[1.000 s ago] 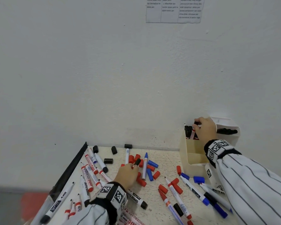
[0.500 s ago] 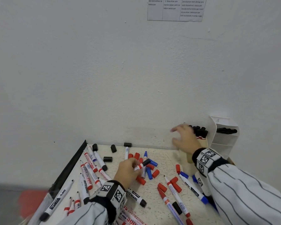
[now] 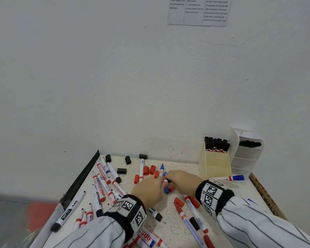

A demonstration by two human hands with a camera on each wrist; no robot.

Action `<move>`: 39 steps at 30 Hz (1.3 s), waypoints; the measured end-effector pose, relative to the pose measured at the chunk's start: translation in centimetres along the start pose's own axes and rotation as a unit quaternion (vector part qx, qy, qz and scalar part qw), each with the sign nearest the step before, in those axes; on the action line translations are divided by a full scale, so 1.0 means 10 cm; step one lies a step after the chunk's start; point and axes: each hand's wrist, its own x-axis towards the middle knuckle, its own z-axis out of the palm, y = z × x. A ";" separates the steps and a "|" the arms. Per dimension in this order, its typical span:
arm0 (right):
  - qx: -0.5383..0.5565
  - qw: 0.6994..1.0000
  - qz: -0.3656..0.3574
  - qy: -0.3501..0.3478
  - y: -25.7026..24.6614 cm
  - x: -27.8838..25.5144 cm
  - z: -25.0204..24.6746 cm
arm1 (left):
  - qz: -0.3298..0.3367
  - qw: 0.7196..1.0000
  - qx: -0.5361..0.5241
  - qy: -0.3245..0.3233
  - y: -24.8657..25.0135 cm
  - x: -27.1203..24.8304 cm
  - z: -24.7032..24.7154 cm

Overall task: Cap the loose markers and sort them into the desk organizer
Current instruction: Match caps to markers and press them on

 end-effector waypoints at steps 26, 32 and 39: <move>0.264 0.939 0.081 0.205 0.14 -0.27 0.00 | 0.020 0.971 -0.212 0.105 0.06 -0.09 -0.10; 0.327 0.919 0.046 0.214 0.04 -0.32 0.04 | 0.031 0.973 -0.209 0.091 0.12 -0.12 -0.11; 0.416 0.883 0.076 0.203 0.01 -0.38 0.02 | 0.032 0.979 -0.176 0.102 0.17 -0.12 -0.10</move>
